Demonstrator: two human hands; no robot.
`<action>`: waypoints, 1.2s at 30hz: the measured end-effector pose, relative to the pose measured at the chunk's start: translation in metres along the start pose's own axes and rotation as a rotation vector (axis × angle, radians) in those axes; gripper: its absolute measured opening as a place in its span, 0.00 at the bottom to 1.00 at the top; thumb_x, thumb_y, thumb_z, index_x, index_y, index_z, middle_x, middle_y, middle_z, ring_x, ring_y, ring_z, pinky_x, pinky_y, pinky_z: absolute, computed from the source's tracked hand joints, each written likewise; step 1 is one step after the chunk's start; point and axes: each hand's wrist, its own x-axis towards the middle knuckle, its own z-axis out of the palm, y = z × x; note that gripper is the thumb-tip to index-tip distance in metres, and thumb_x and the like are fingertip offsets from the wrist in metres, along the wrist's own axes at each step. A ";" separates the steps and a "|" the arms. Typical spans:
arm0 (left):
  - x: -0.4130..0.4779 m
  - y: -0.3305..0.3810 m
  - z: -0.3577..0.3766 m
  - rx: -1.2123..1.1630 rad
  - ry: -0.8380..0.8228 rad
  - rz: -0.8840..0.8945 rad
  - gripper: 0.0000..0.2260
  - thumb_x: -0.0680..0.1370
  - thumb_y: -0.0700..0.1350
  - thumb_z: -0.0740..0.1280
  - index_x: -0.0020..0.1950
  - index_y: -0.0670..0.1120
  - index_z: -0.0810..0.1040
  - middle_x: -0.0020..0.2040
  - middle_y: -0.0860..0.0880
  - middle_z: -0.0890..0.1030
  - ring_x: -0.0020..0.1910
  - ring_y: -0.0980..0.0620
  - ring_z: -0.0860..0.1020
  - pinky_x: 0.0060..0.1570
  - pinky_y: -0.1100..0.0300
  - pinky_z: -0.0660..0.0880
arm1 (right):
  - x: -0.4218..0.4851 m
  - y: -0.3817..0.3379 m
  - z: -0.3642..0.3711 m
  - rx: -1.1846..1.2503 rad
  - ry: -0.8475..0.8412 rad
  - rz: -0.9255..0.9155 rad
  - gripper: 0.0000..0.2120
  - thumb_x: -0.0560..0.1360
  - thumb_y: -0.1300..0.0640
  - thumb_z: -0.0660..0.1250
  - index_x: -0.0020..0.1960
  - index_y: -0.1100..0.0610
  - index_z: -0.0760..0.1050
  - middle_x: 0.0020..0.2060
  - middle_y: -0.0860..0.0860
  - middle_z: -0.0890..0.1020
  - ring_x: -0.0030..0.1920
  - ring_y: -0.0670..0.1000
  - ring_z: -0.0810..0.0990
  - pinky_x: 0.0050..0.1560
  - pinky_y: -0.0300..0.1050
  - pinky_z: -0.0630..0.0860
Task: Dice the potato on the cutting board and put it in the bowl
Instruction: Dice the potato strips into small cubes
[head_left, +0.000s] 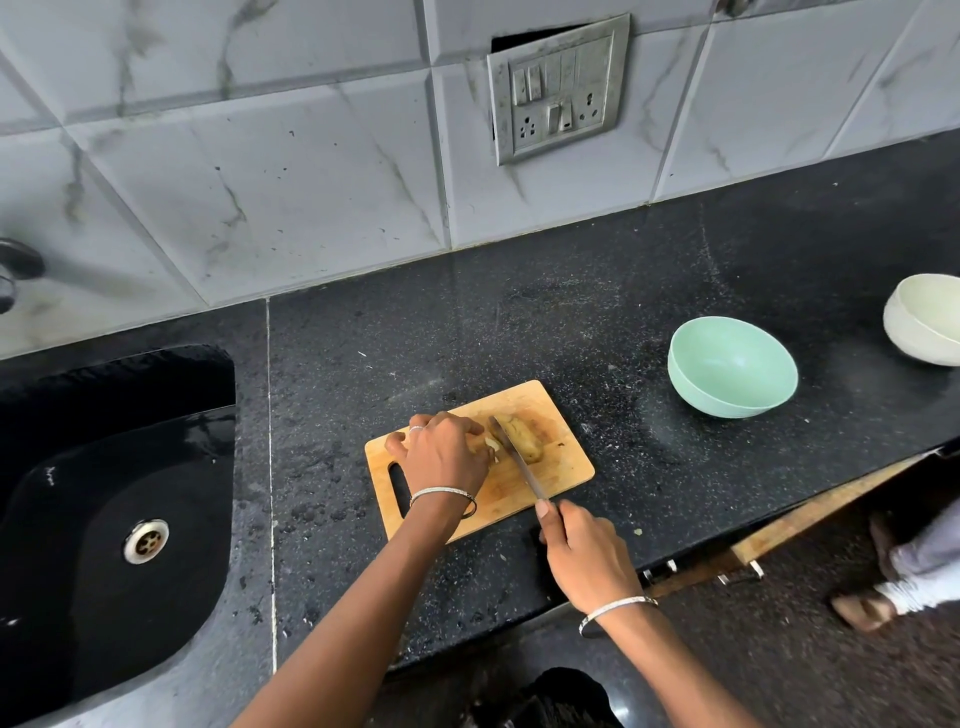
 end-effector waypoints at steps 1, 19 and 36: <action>0.000 0.000 -0.001 0.004 -0.011 -0.006 0.10 0.73 0.52 0.69 0.53 0.58 0.83 0.54 0.55 0.81 0.63 0.48 0.70 0.62 0.43 0.59 | 0.000 -0.001 0.001 -0.007 -0.008 0.004 0.21 0.82 0.40 0.48 0.48 0.51 0.74 0.43 0.52 0.81 0.49 0.59 0.79 0.44 0.51 0.71; 0.002 0.004 -0.003 -0.004 -0.047 -0.016 0.04 0.70 0.46 0.72 0.43 0.54 0.84 0.46 0.55 0.82 0.60 0.48 0.70 0.61 0.43 0.59 | 0.002 -0.030 0.010 -0.180 -0.034 0.088 0.19 0.84 0.45 0.48 0.57 0.56 0.72 0.53 0.56 0.81 0.55 0.61 0.79 0.43 0.49 0.70; 0.005 0.007 0.000 0.055 0.010 0.022 0.03 0.73 0.50 0.70 0.43 0.55 0.84 0.46 0.56 0.82 0.60 0.50 0.71 0.57 0.46 0.59 | -0.002 -0.009 -0.011 -0.126 -0.103 0.091 0.19 0.83 0.43 0.49 0.51 0.54 0.72 0.49 0.57 0.79 0.53 0.63 0.79 0.46 0.51 0.72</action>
